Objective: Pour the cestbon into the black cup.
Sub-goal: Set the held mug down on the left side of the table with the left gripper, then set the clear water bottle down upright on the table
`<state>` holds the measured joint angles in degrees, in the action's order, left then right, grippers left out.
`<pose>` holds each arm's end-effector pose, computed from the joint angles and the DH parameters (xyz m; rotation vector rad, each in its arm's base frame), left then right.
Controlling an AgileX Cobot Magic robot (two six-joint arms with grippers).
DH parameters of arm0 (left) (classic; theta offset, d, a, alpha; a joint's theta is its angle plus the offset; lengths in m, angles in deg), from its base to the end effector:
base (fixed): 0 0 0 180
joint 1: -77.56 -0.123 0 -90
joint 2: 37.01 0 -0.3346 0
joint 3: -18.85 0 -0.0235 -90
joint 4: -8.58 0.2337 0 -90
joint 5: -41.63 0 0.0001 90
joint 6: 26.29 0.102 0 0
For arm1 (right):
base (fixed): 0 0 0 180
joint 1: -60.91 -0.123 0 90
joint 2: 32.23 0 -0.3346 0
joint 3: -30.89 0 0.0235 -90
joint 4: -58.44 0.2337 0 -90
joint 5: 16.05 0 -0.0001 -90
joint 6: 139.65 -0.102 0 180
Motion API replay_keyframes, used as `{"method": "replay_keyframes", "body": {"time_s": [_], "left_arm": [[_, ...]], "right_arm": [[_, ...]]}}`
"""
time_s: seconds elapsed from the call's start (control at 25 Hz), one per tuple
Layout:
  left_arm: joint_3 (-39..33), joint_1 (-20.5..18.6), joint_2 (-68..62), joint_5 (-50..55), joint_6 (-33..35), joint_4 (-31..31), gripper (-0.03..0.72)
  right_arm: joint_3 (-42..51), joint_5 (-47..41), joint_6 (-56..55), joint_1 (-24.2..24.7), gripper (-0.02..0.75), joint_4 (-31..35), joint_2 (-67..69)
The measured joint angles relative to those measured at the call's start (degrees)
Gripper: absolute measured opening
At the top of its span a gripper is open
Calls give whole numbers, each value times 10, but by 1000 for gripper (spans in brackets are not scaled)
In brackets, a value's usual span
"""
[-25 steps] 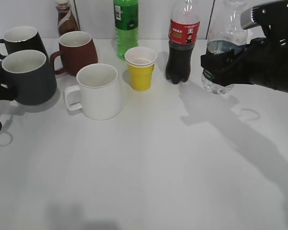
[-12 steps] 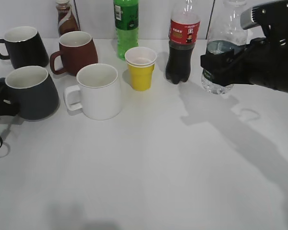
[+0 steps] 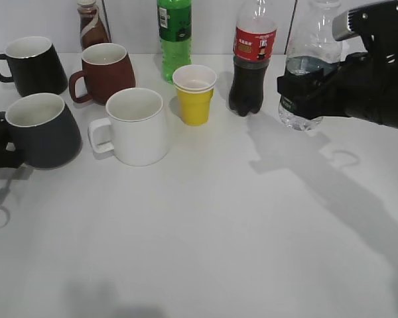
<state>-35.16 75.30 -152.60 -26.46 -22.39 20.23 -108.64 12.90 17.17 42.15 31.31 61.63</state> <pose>0.3084 -0.0069 0.1784 0.2287 1.7605 -0.0345 0.2774 0.1180 0.2793 -0.4758 1.8403 0.4216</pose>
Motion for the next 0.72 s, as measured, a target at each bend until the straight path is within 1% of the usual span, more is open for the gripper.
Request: {"method": "replay_keyframes", "body": {"time_s": [0.12, 0.32, 0.48, 0.56, 0.72], "left_arm": [[-17, 0, 4, -9, -1, -6, 229], [-39, 0, 18, -9, -1, -9, 238], [-61, 0, 45, -9, -1, -11, 238], [-75, 0, 63, -9, -1, -11, 239], [-100, 0, 102, -9, -1, -16, 239]], "right_arm": [[0, 0, -1, 0, 458, 0, 0], [2, 1, -3, 0, 458, 6, 0], [15, 12, 32, 0, 458, 53, 5], [29, 45, 59, 0, 458, 73, 22], [66, 148, 78, 0, 458, 87, 80]]}}
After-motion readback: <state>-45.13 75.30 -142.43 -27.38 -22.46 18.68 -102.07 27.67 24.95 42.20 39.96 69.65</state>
